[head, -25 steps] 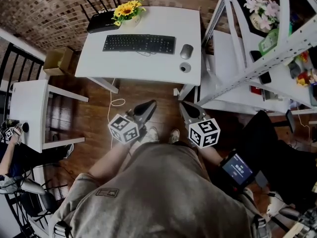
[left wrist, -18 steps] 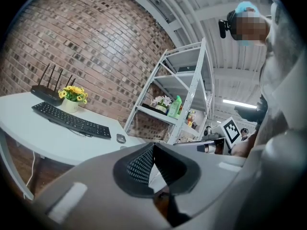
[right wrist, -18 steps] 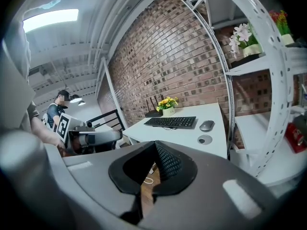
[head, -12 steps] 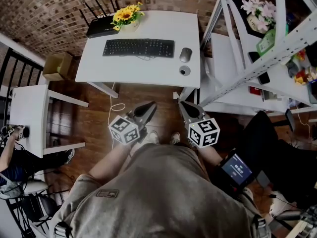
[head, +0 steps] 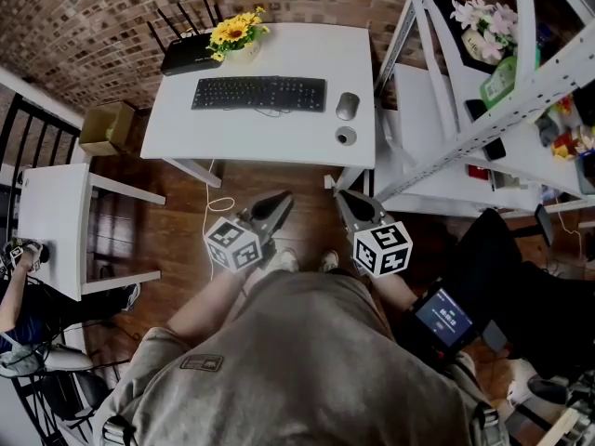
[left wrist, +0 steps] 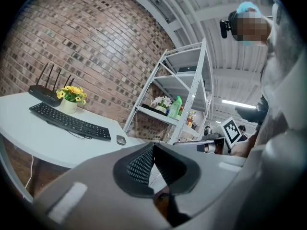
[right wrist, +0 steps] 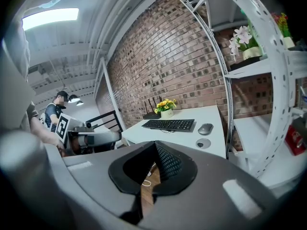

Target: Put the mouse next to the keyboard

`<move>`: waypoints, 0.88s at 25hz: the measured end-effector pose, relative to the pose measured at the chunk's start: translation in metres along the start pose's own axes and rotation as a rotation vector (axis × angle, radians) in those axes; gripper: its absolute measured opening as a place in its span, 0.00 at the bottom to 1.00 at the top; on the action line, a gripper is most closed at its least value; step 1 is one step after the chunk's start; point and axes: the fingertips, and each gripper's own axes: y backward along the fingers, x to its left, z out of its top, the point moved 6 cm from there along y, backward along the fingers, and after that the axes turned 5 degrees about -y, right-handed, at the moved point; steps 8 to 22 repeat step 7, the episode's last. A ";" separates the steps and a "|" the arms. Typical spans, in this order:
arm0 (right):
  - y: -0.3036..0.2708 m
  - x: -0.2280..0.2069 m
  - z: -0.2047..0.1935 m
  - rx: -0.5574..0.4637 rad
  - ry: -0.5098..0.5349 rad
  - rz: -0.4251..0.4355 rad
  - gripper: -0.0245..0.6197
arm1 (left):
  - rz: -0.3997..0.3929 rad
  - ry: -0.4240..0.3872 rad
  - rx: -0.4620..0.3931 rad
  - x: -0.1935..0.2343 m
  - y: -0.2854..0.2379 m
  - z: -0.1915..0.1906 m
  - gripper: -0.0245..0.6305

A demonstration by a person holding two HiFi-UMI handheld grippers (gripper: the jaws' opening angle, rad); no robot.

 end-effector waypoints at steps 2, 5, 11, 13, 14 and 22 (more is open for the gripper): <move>-0.001 0.000 0.001 0.001 0.002 -0.002 0.05 | -0.001 0.001 0.001 0.001 -0.001 0.001 0.04; -0.003 -0.001 0.003 0.002 0.004 -0.005 0.05 | -0.005 0.002 0.002 0.004 -0.002 0.002 0.04; -0.004 -0.001 0.003 0.001 0.004 -0.007 0.05 | -0.007 0.003 0.003 0.005 -0.002 0.002 0.04; -0.004 -0.001 0.003 0.001 0.004 -0.007 0.05 | -0.007 0.003 0.003 0.005 -0.002 0.002 0.04; -0.004 -0.001 0.003 0.001 0.004 -0.007 0.05 | -0.007 0.003 0.003 0.005 -0.002 0.002 0.04; -0.004 -0.001 0.003 0.001 0.004 -0.007 0.05 | -0.007 0.003 0.003 0.005 -0.002 0.002 0.04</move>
